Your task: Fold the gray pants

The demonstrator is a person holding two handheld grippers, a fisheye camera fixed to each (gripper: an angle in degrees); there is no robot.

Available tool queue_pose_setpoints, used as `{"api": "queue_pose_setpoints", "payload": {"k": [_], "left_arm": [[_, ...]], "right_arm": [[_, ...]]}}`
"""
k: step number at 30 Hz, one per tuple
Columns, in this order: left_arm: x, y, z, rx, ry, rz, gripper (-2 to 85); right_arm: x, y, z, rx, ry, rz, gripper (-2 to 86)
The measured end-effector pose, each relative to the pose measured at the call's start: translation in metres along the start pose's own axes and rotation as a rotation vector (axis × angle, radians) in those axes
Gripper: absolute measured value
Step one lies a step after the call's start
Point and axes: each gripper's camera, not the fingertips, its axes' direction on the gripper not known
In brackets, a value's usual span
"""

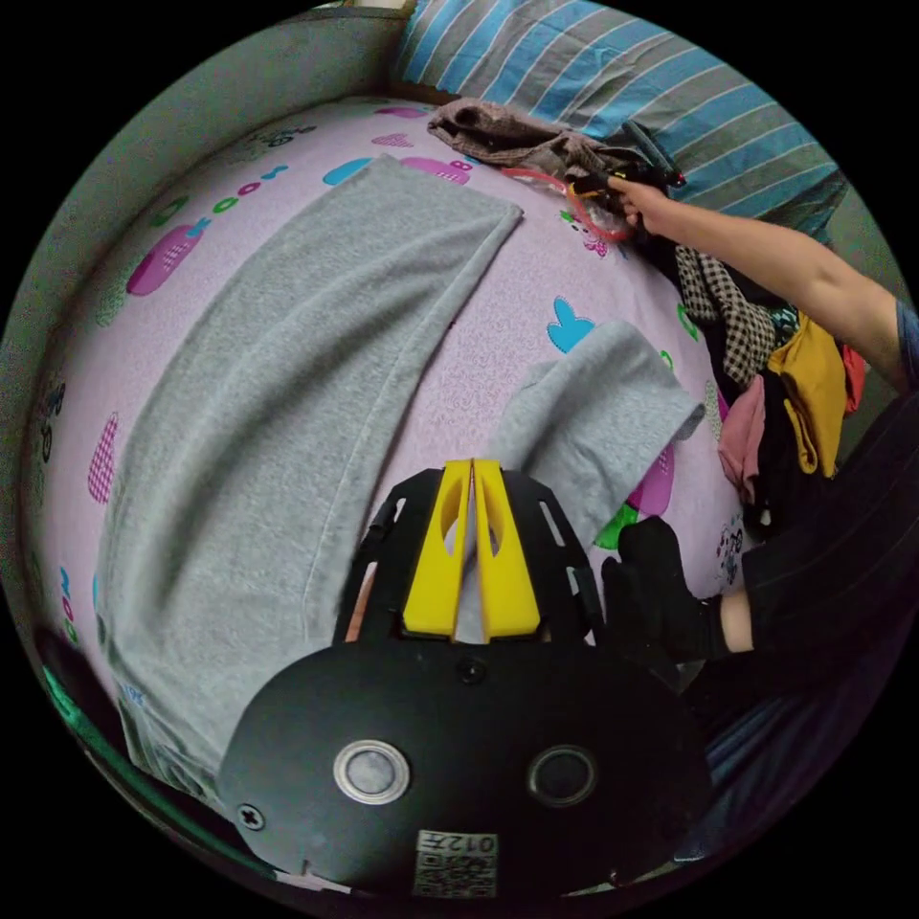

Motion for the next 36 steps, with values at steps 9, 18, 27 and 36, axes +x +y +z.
{"api": "queue_pose_setpoints", "payload": {"k": [9, 18, 27, 36], "left_arm": [[0.035, 0.128, -0.036, 0.055, -0.063, -0.012, 1.8], [0.073, 0.210, -0.016, -0.124, -0.245, 0.054, 10.1], [0.051, 0.234, -0.018, -0.175, -0.310, -0.086, 8.7], [0.014, 0.226, -0.015, -0.299, -0.256, -0.152, 1.9]], "right_arm": [[-0.036, 0.142, -0.103, -0.067, -0.307, -0.238, 1.9], [-0.045, 0.279, -0.121, -0.205, -0.616, -0.252, 5.4], [-0.166, 0.310, -0.119, -0.096, -0.159, -0.584, 6.0], [-0.201, 0.215, -0.147, -0.112, 0.070, -0.776, 3.9]]}}
